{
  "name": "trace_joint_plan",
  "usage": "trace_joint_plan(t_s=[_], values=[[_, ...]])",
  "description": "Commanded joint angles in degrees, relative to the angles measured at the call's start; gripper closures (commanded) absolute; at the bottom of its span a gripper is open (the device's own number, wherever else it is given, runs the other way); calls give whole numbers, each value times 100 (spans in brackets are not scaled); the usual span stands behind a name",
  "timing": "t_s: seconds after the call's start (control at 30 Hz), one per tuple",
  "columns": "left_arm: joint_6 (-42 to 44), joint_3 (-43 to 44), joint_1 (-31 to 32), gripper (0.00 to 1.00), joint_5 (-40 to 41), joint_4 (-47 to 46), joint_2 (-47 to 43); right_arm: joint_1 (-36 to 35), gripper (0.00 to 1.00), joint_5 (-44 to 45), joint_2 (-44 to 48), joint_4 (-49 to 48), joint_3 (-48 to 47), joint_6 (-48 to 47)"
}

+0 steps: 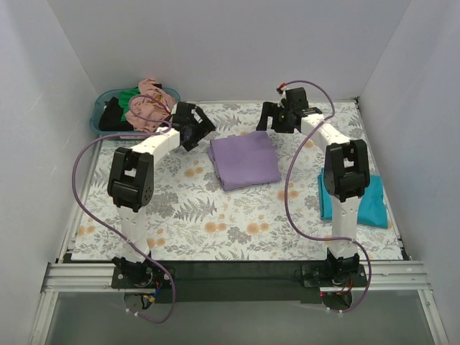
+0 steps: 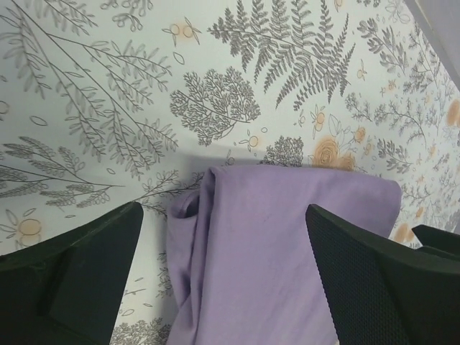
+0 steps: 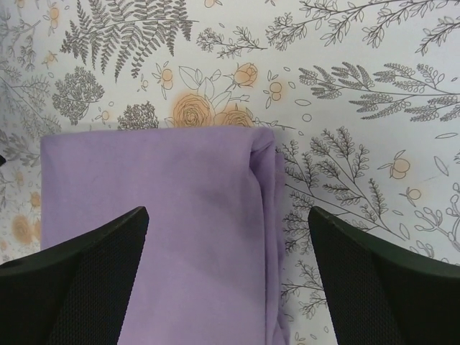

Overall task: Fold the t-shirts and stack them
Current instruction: Fold the tshirt, then neatly place the folded tshirt to the corner

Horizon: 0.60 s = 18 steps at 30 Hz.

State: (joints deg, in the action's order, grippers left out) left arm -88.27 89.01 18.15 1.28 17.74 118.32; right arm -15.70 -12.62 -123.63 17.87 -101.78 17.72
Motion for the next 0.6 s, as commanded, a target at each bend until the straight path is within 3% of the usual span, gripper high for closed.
trace_joint_plan(t_s=[0.0, 0.23, 0.57], values=[[169, 117, -5, 3, -119, 64, -686, 32, 2, -311, 488, -152, 42, -417], [240, -1490, 13, 3, -637, -51, -1880, 15, 2, -3, 1175, -187, 1633, -883], [-226, -4250, 171, 2, -594, -262, -4024, -257, 4, 154, 771, -231, 1837, -1068]])
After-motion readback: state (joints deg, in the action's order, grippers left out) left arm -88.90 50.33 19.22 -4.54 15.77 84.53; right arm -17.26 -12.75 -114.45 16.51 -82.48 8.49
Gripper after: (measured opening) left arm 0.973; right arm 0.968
